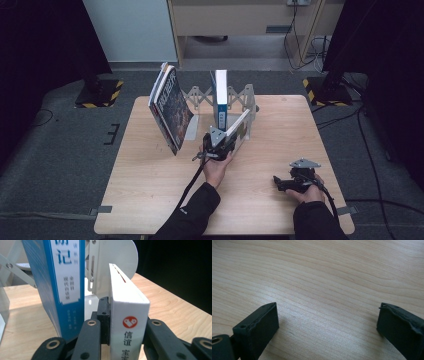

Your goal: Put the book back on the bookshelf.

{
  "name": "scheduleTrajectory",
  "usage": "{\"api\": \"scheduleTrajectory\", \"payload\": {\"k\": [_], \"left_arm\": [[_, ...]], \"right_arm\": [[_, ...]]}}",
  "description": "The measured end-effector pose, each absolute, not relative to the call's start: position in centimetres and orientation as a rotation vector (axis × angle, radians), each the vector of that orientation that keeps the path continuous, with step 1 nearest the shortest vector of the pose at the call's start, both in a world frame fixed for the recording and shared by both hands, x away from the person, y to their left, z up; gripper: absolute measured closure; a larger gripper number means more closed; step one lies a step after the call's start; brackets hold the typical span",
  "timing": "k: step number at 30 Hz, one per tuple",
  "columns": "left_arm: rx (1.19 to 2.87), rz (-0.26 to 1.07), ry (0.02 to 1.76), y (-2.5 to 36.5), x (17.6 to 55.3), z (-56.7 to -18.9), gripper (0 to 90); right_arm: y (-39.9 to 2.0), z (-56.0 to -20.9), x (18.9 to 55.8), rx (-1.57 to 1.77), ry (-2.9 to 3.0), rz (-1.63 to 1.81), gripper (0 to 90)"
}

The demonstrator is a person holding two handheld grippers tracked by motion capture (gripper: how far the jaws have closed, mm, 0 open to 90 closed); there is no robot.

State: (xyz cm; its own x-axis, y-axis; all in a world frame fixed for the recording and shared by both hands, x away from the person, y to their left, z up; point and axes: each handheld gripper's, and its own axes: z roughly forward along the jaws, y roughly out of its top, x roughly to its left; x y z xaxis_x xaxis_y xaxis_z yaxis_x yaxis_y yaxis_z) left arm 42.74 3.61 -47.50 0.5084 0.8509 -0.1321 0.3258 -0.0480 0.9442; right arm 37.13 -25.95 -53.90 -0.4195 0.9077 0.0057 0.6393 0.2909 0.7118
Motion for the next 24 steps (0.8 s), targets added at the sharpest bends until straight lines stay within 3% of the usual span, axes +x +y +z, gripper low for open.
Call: {"api": "scheduleTrajectory", "payload": {"k": [24], "left_arm": [[1.661,0.548,1.007,4.0,42.3,-49.5,70.0]], "right_arm": [[-25.9,-53.9,37.1,1.384,2.167,0.909,3.8]]}}
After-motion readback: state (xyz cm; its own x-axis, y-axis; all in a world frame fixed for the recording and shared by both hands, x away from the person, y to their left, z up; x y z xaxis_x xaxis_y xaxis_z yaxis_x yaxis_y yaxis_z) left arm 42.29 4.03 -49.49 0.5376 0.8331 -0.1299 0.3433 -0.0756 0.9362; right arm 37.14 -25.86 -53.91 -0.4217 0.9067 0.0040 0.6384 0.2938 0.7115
